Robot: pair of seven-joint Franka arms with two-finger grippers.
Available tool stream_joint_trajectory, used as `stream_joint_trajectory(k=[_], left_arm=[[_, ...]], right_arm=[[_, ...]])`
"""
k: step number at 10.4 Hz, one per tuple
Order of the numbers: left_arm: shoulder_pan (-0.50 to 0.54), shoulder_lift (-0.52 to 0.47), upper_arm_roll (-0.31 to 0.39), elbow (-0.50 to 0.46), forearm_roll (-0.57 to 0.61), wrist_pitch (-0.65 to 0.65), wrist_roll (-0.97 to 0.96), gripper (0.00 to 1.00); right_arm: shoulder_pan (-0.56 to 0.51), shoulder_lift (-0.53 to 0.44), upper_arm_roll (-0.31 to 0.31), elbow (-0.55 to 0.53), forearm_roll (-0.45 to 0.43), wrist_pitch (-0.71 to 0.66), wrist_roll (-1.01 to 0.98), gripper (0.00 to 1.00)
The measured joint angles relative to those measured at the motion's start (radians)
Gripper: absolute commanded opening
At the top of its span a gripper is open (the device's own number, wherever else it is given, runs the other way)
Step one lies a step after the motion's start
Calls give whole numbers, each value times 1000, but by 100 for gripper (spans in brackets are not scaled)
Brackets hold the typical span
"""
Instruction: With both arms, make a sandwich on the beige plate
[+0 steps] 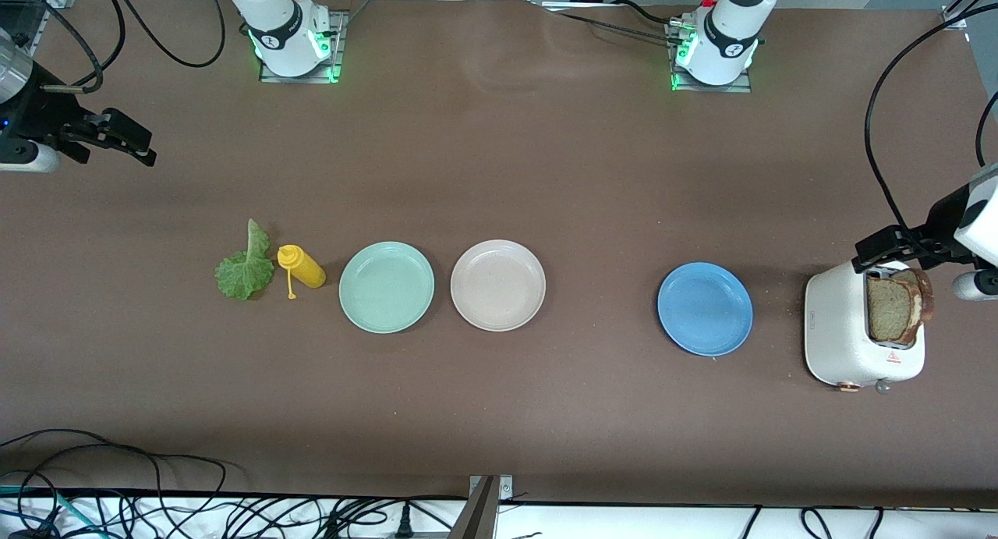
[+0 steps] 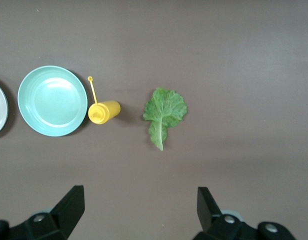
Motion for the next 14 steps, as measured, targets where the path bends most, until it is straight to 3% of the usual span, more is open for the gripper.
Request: stream_joint_trajectory(k=[14], left_arm=[[0, 1, 0, -3, 0, -2, 0, 100]], right_arm=[[0, -4, -2, 18, 1, -32, 0, 100]])
